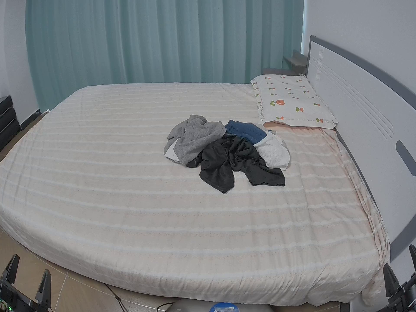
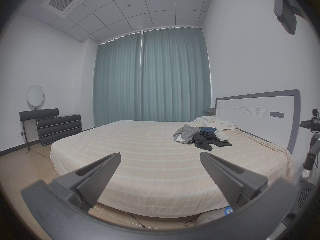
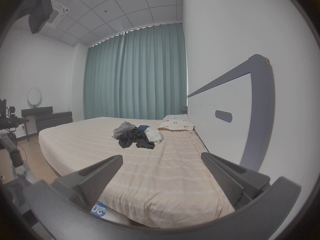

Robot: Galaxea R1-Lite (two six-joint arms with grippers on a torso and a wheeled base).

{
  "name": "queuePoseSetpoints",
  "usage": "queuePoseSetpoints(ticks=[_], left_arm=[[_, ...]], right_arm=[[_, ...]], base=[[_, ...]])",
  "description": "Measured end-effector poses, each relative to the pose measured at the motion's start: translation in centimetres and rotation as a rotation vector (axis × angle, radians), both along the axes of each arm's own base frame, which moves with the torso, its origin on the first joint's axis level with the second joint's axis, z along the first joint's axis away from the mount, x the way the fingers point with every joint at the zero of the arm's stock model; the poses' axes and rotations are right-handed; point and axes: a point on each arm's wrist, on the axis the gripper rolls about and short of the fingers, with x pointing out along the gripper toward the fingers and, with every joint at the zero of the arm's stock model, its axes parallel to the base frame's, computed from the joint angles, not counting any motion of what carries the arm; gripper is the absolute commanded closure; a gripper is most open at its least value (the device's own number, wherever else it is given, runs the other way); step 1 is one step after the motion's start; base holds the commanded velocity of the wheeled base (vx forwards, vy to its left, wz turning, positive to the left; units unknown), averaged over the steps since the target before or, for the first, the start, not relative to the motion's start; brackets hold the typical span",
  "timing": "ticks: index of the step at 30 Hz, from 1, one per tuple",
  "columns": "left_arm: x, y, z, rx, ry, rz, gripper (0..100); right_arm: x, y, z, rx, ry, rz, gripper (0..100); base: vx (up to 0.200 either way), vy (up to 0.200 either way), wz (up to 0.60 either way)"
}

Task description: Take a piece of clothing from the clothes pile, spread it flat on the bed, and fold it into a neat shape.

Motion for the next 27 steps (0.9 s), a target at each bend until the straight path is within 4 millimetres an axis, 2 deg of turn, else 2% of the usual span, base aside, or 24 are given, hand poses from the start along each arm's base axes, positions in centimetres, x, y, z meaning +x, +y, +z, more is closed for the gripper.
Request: queuePoseSetpoints(ticks=[6,11,19,27], left_arm=[[0.0,0.0,0.0,0.0,0.0,0.0,0],[0.0,0.0,0.0,0.0,0.0,0.0,0],[0.0,0.0,0.0,-0.001,0.0,0.0,0],[0.0,0.0,0.0,-0.001,0.0,0.0,0]], right_arm=[[0.2,0.1,3.5,0.036,-0.014,0.04,0],[2.5,0.1,5.7,0.077,0.083,0.076,0],[8.9,0.6,8.2,0.155,0.22,0.119,0],[16.6,1.7,8.8,0.239,0.349,0.111,0]], base=[[0.0,0.0,0.0],[0.0,0.0,0.0],[0.0,0.0,0.0],[0.0,0.0,0.0]])
